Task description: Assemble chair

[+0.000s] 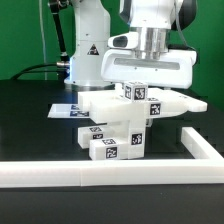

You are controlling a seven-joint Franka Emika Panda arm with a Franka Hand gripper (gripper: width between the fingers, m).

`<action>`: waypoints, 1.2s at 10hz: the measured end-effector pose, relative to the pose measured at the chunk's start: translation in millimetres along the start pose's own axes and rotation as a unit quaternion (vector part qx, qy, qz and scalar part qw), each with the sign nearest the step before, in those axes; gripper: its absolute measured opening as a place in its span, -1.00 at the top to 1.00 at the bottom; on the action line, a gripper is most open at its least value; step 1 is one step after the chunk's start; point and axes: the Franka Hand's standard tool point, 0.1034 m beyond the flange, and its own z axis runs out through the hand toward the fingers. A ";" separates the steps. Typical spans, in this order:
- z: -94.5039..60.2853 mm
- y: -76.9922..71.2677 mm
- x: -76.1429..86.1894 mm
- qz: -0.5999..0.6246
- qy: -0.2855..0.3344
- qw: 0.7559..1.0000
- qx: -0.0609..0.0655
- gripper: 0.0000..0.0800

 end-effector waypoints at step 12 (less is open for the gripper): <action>23.1 -0.5 2.3 -0.010 -0.002 1.000 -0.020 -0.62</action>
Offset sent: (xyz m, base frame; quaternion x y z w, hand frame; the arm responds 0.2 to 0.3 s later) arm 0.0053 0.0042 -0.0026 -0.0002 0.0174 -0.0024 0.9998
